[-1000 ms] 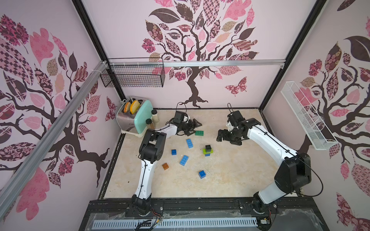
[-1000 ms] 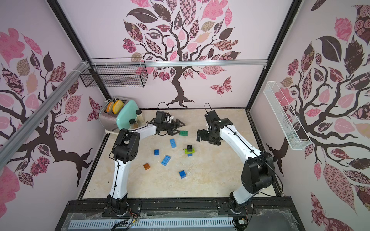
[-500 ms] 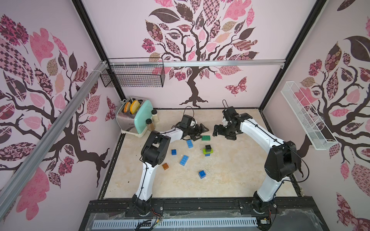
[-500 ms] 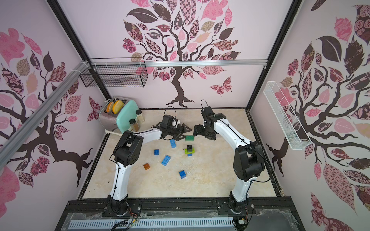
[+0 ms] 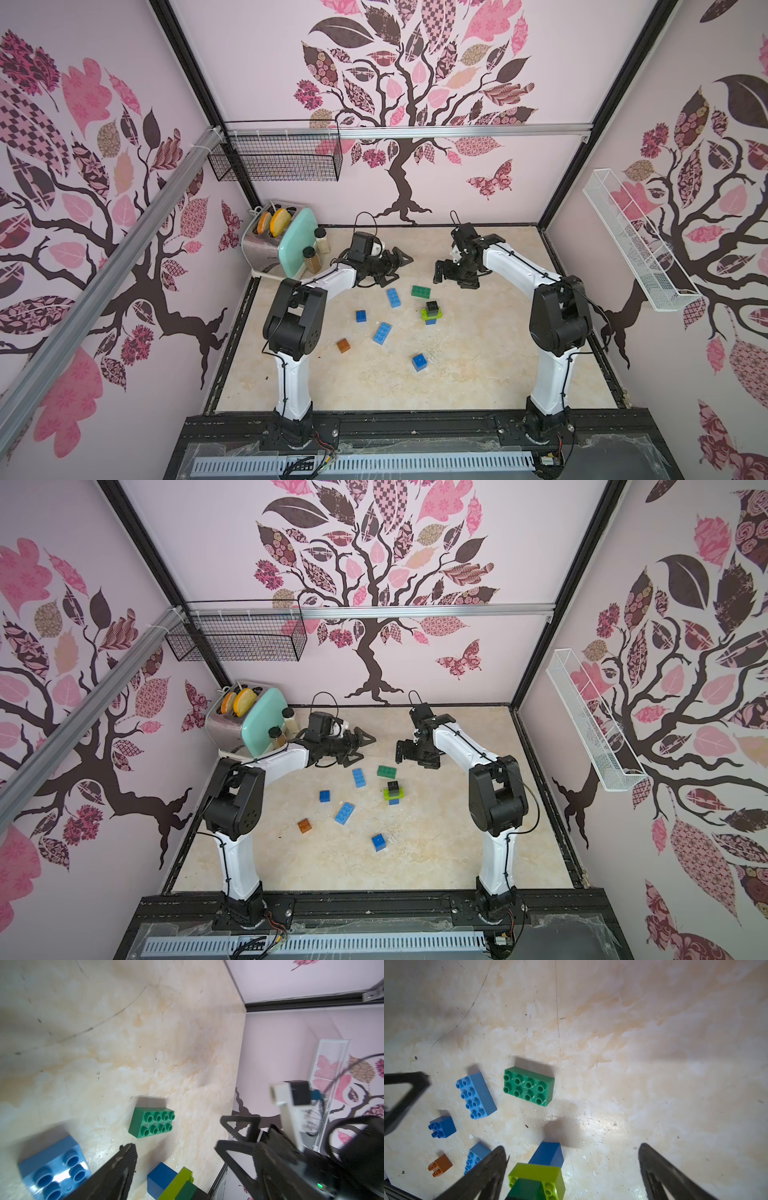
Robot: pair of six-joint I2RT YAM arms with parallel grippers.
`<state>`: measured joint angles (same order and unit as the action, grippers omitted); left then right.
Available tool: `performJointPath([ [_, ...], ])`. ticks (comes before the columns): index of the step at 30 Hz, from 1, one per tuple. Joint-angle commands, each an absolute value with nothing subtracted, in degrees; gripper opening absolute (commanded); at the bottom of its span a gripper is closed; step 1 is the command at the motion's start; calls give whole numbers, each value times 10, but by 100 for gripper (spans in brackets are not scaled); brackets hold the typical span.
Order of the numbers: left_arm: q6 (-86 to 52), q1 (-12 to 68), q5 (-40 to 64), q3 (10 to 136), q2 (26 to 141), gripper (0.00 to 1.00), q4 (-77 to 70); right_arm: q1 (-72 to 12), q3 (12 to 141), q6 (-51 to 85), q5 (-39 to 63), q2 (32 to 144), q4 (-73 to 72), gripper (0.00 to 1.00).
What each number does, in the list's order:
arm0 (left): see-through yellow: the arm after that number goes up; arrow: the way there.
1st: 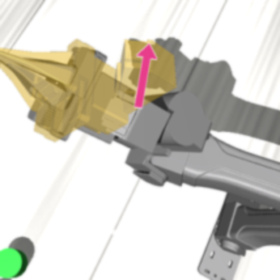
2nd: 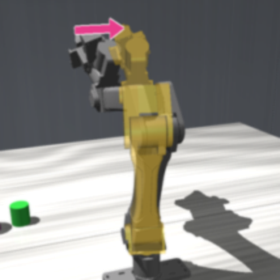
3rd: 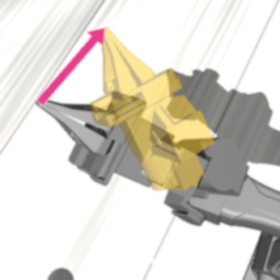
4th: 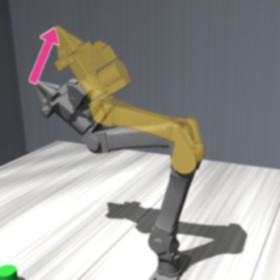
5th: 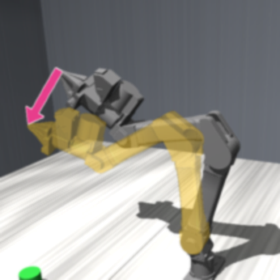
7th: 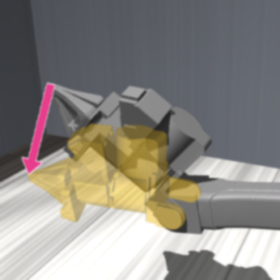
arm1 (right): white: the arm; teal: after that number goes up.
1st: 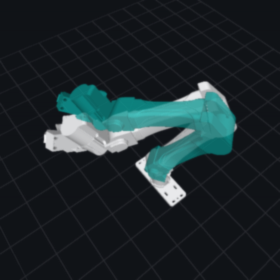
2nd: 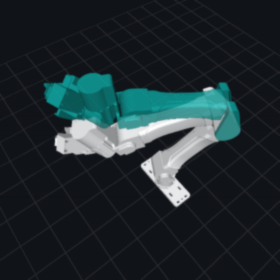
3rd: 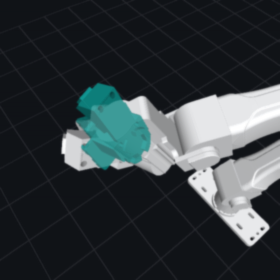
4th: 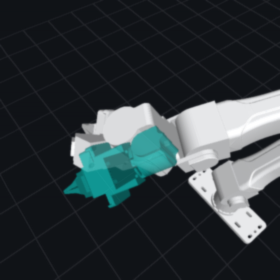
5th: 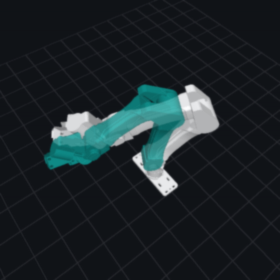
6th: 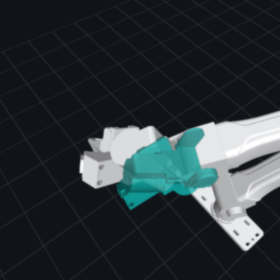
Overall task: Assemble the letter f with lego
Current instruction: Move the lego brick at the center of the board, then pick up the lego brick from the center of the board.
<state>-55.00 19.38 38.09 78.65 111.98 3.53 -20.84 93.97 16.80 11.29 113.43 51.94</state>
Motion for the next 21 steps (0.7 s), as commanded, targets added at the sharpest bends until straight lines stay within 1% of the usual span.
performJointPath([
  [1,-519,196,390,784,1107,90,66,-219,972,160,130,1148,493,99],
  [3,-515,194,374,769,1090,90,81,-223,988,160,136,1164,498,99],
  [6,-489,185,354,748,1053,90,146,-238,1030,164,135,1200,526,100],
  [9,-458,173,342,708,1011,90,196,-252,1036,184,166,1216,509,99],
  [16,-440,153,344,618,945,90,211,-270,1073,194,181,1268,517,98],
  [21,-438,150,343,595,921,89,215,-281,1083,201,130,1280,535,98],
])
